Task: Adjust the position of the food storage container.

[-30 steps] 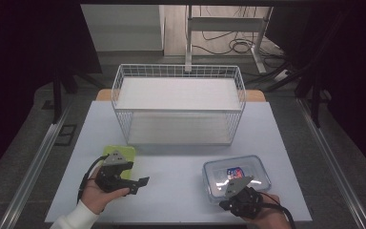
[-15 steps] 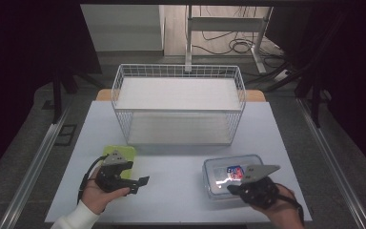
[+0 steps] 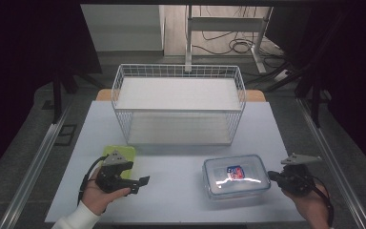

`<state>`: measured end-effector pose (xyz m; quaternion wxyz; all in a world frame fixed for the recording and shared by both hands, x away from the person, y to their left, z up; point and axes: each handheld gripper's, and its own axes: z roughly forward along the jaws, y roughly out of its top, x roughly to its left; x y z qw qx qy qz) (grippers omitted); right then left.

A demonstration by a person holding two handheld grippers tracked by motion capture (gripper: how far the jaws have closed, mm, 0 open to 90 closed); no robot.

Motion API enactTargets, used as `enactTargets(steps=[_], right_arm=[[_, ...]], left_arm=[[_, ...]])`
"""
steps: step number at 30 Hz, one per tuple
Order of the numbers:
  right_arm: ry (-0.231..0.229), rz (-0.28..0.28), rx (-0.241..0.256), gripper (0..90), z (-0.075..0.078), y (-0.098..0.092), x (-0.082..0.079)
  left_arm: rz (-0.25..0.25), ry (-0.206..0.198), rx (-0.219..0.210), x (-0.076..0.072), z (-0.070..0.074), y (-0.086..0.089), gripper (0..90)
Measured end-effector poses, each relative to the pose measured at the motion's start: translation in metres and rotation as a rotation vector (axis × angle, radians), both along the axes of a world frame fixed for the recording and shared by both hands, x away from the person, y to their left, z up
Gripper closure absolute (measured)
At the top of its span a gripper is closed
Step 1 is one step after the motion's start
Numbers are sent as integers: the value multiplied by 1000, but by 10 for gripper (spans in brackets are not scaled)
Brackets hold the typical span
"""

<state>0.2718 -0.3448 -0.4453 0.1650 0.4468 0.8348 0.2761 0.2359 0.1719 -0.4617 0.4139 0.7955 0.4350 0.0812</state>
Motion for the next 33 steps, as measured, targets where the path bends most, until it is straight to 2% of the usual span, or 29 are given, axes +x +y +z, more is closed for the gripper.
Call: enactTargets(steps=[3,8,10,17,24,33], right_arm=[[6,-24,-27,895,-7,-6,-2],[43,-19,-19,895,-14,-7,-3],[43,-16,-35,895,-14,-5,-4],[53,-34,-26,895,-13,-1,-7],[69,-2,-7,895,-13,7,-9],[68,40,5,895,-15,25,-6]], left_arm=[[2,6,-8,-1,0,-2,170],[6,7,-9,-1,0,-1,170],[7,9,-10,-1,0,0,170],[8,10,-10,-1,-1,0,171],[4,12,-6,0,-2,-2,171],[3,13,-6,1,-2,-2,171]])
